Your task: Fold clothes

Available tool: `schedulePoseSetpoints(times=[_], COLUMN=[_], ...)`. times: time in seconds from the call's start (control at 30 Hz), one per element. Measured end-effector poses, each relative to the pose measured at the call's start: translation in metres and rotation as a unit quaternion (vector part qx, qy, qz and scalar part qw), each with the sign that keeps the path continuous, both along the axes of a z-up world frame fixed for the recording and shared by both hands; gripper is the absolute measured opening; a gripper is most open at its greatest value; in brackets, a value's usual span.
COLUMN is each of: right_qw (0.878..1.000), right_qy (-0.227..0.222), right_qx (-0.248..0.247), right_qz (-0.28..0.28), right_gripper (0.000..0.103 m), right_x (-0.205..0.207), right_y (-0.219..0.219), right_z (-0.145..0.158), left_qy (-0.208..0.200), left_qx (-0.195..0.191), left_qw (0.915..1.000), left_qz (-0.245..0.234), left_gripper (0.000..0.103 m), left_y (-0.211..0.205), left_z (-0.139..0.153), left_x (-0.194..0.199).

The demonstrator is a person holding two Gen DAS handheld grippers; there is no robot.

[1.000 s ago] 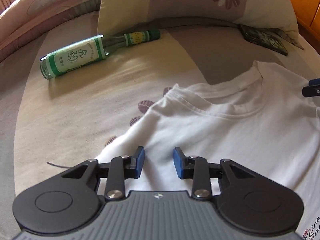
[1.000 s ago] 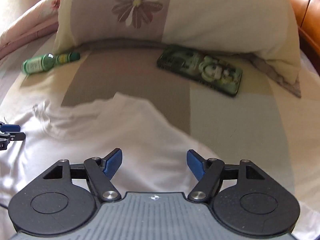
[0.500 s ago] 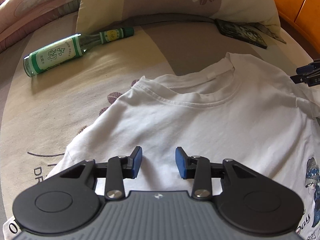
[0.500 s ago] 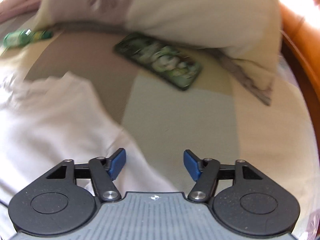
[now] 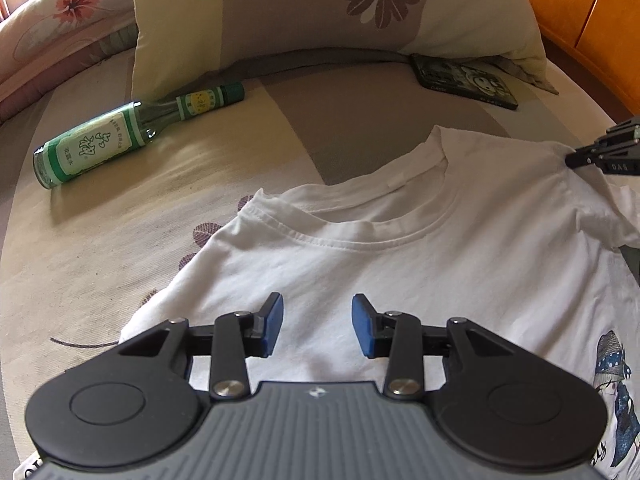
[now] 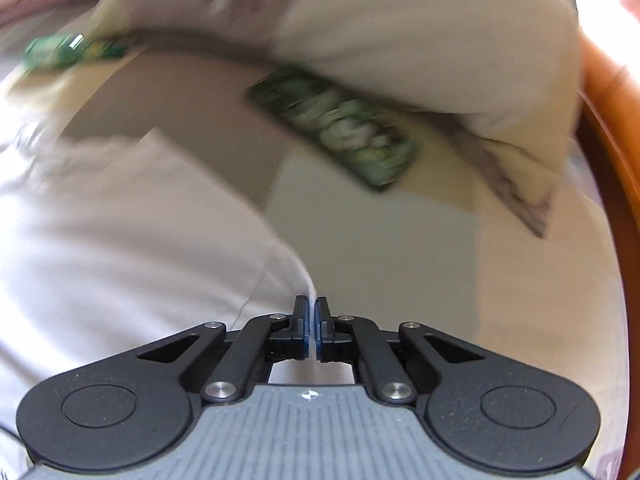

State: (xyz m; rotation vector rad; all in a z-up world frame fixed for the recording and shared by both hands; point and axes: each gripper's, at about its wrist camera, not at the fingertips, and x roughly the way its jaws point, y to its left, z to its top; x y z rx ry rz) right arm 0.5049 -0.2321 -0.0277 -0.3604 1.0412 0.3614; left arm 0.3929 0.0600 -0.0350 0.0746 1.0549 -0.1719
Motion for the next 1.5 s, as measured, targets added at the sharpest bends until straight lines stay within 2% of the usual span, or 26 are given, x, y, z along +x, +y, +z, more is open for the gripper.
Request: schedulePoseSetpoints(times=[0.07,0.13,0.17,0.23,0.3,0.33,0.43,0.47,0.53,0.67,0.73,0.77,0.83,0.97,1.17,1.27,1.33,1.5], right_qw=[1.0,0.999,0.999,0.998,0.996,0.994,0.995,0.995,0.995,0.995,0.995,0.996,0.997,0.996,0.991,0.991,0.992,0.993], right_qy=[-0.005,-0.024,-0.031,-0.036,-0.009,0.006,0.02,0.017,-0.01,-0.024,-0.018,-0.016,-0.004,0.019,0.035,0.036,0.034,0.005], right_qx=[-0.014,-0.022,-0.006,0.046,0.091,0.105,0.101,0.1,0.096,0.093,0.094,0.093,0.081,0.09,0.126,0.109,0.093,0.085], right_qz=[-0.017,-0.019,-0.018,-0.016,-0.016,-0.017,-0.019,-0.024,-0.024,-0.018,-0.005,0.002,0.012,-0.003,0.031,0.063,0.076,0.078], right_gripper=[0.007,0.021,0.027,0.057,0.068,0.07,0.071,0.071,0.081,0.085,0.089,0.092,0.102,0.103,0.103,0.103,0.103,0.103], right_x=[0.001,-0.005,-0.012,-0.028,-0.046,-0.054,-0.08,-0.082,-0.08,-0.05,-0.029,-0.018,0.001,0.01,-0.043,-0.068,-0.078,-0.065], right_y=[0.001,0.007,0.009,0.012,0.018,0.022,0.042,0.045,0.049,0.06,0.065,0.069,0.078,0.082,0.089,0.099,0.106,0.118], right_z=[0.0,0.008,0.016,0.029,0.028,0.024,-0.003,-0.012,-0.021,-0.029,-0.032,-0.034,-0.036,-0.026,-0.003,-0.013,-0.022,-0.025], left_qy=[0.0,-0.002,-0.003,-0.005,-0.001,0.005,0.011,0.008,-0.004,-0.03,-0.034,-0.034,-0.03,-0.019,-0.002,0.007,0.008,-0.014], left_qx=[0.002,0.007,0.01,0.015,0.019,0.022,0.024,0.024,0.025,0.037,0.034,0.033,0.023,-0.004,-0.046,-0.067,-0.065,-0.062], left_qw=[1.0,1.0,0.9999,0.9999,0.9998,0.9997,0.9994,0.9993,0.999,0.998,0.9976,0.9974,0.998,0.9993,0.9989,0.9977,0.9976,0.998], left_qz=[-0.003,-0.006,-0.006,-0.005,-0.002,0.003,0.021,0.027,0.035,0.042,0.049,0.054,0.051,0.031,0.002,-0.012,-0.022,-0.001], left_gripper=[0.04,0.042,0.044,0.047,0.052,0.053,0.054,0.054,0.062,0.071,0.083,0.085,0.085,0.08,0.082,0.082,0.082,0.082], left_y=[-0.002,-0.004,-0.005,-0.008,-0.011,-0.013,-0.015,-0.014,-0.008,0.009,0.018,0.022,0.02,0.01,-0.006,-0.014,-0.019,-0.008], left_z=[0.001,0.002,0.003,0.004,0.0,-0.004,-0.018,-0.022,-0.025,-0.027,-0.029,-0.031,-0.03,-0.025,-0.018,-0.014,-0.02,-0.029], left_x=[0.0,-0.003,-0.005,-0.016,-0.029,-0.036,-0.054,-0.057,-0.057,-0.03,-0.009,0.001,0.005,-0.004,-0.016,-0.023,-0.021,0.018])
